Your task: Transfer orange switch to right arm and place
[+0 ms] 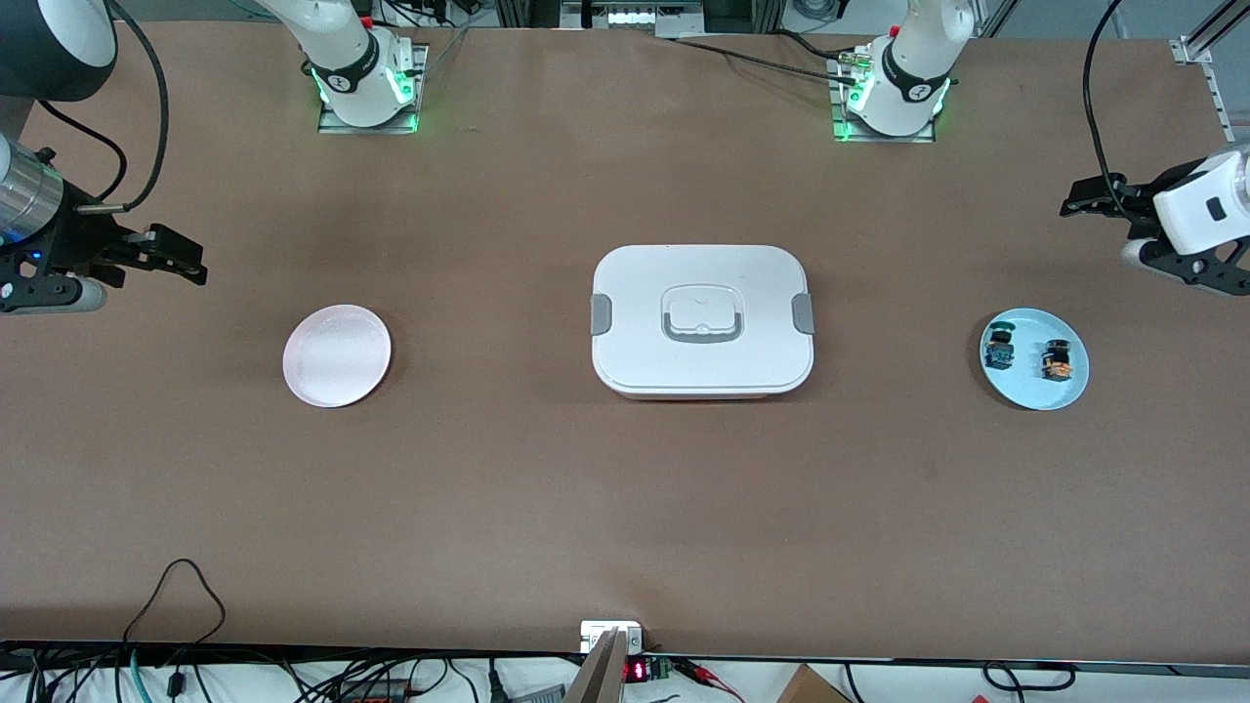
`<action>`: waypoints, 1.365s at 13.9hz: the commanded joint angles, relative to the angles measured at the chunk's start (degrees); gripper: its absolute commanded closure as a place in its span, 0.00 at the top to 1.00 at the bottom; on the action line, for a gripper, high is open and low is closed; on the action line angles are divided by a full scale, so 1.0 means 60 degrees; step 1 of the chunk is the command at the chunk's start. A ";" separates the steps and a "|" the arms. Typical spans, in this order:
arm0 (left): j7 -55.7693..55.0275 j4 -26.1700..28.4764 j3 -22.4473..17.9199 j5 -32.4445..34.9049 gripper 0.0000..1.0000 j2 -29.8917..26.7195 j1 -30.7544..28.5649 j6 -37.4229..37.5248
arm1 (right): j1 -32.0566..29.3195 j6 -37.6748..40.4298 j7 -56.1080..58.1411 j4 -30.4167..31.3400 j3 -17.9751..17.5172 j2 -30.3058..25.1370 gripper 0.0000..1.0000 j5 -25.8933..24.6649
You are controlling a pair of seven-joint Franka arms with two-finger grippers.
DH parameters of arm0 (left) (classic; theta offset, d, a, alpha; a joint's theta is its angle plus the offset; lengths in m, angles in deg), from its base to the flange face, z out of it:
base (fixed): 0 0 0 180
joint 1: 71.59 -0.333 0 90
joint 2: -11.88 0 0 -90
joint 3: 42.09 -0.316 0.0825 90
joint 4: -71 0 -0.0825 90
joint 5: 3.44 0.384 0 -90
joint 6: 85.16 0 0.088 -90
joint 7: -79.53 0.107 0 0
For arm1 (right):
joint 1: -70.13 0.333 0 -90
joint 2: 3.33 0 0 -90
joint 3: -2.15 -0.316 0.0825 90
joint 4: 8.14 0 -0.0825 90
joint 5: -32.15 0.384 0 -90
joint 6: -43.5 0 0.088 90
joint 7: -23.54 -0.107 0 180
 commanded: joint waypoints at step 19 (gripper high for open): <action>1.4345 0.3068 0.0189 0.0918 0.97 0.3160 -0.2261 -0.9065 | -0.0039 0.0037 -0.0050 -0.0037 -0.0042 -0.0083 1.00 -0.0024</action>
